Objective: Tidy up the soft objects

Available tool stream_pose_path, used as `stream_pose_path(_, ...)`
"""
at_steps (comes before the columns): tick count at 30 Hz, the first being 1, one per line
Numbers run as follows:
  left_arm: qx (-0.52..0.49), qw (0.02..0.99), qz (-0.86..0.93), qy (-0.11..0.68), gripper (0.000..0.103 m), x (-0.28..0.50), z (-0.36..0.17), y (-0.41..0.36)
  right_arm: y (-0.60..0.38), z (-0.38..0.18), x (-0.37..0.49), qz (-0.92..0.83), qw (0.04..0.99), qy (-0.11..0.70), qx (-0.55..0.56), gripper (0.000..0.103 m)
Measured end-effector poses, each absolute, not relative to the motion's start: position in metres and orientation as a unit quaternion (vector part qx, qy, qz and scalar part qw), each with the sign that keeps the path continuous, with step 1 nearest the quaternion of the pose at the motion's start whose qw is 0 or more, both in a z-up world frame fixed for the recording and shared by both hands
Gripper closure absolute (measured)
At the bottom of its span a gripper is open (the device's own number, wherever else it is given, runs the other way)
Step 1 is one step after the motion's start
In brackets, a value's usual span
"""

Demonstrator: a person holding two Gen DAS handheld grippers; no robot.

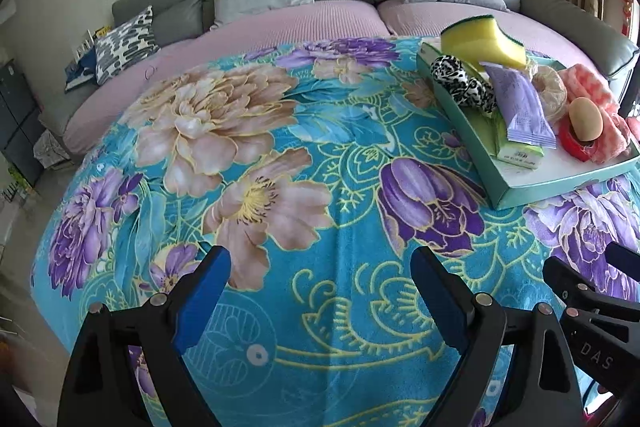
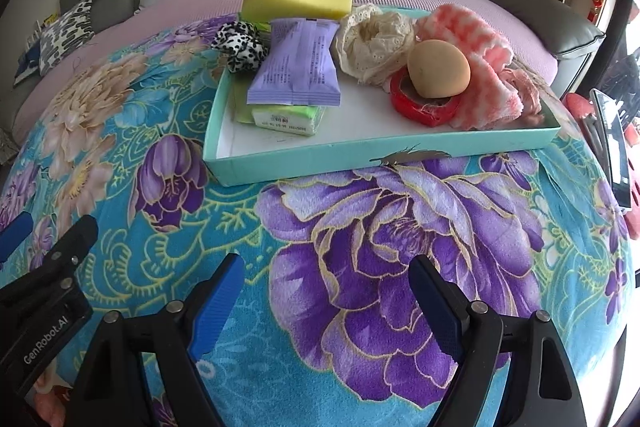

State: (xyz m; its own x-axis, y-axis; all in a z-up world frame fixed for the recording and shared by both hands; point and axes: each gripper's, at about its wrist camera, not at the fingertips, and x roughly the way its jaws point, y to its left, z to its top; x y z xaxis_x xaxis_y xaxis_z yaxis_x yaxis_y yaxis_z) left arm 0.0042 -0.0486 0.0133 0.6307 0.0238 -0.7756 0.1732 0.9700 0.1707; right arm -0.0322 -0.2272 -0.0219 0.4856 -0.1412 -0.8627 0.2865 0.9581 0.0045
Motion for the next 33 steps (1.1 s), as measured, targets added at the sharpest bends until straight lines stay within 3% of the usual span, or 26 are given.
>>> stream_pose_path(15,0.091,0.876,-0.035,0.472,0.011,0.01,0.001,-0.041,-0.235,-0.015,-0.044,-0.134,0.87,0.466,0.09,0.017)
stream_pose_path(33,0.105,0.871,-0.024,0.48,0.011,0.011,-0.003,-0.044,-0.212,-0.006,-0.04,-0.136,0.883,0.449,0.017,0.017)
